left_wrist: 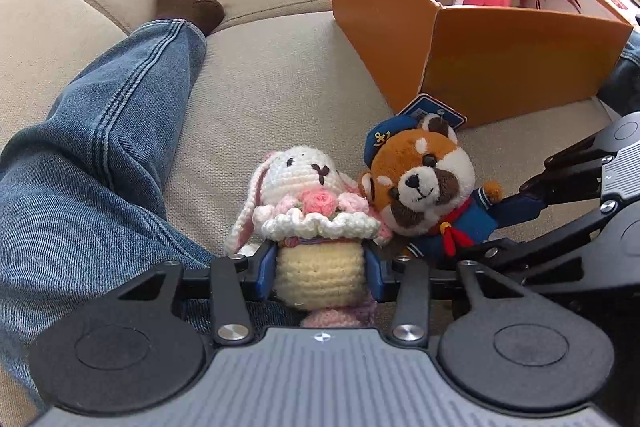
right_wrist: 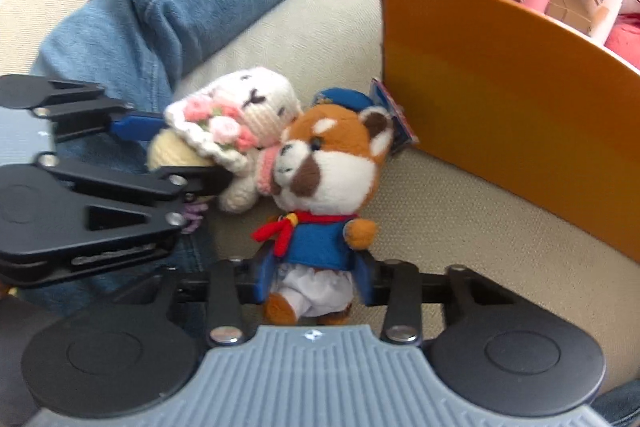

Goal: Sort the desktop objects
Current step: 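Carry the bunny and red panda plush over the white box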

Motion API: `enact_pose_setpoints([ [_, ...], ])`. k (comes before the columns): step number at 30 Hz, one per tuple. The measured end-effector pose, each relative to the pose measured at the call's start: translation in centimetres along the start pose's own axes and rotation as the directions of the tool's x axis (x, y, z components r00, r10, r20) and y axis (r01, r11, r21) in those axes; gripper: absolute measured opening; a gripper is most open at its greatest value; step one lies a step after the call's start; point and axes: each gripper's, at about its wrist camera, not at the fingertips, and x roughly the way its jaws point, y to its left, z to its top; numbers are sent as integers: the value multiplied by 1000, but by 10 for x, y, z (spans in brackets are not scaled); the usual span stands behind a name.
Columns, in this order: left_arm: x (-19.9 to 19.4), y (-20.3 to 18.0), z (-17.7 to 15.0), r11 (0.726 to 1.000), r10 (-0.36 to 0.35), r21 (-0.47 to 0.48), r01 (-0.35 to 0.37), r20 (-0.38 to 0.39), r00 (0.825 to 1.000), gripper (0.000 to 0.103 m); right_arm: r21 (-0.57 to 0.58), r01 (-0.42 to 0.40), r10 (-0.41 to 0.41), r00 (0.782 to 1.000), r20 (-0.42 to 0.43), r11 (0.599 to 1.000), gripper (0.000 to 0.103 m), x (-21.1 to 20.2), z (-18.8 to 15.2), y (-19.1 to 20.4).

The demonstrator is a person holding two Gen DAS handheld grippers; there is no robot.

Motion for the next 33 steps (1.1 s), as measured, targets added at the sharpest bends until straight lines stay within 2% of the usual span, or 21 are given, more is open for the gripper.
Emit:
enact_pose_setpoints([
  [8, -33, 24, 2, 982, -134, -127, 138, 39, 990, 49, 31, -132, 131, 990, 45, 991, 36, -47, -10, -19],
  [11, -54, 31, 3, 975, -156, -149, 167, 84, 984, 49, 33, -170, 167, 983, 81, 985, 35, -74, -12, -21],
  [15, -89, 39, 9, 967, -163, -164, 194, 184, 969, 49, 26, -204, 199, 971, 131, 979, 35, -107, -10, -22],
  [20, -125, 44, 33, 968, -145, -149, 203, 330, 933, 49, 41, -196, 181, 955, 234, 980, 35, -149, -3, -28],
  [23, -140, 39, 52, 969, -157, -113, 219, 400, 903, 49, 65, -175, 147, 941, 306, 982, 35, -170, 4, -33],
  [28, -147, 23, 87, 967, -203, -42, 251, 469, 860, 49, 112, -118, 64, 916, 397, 987, 35, -206, 15, -54],
  [33, -142, 8, 121, 953, -270, 14, 303, 497, 825, 49, 185, -43, -40, 905, 424, 982, 35, -224, 30, -84],
])
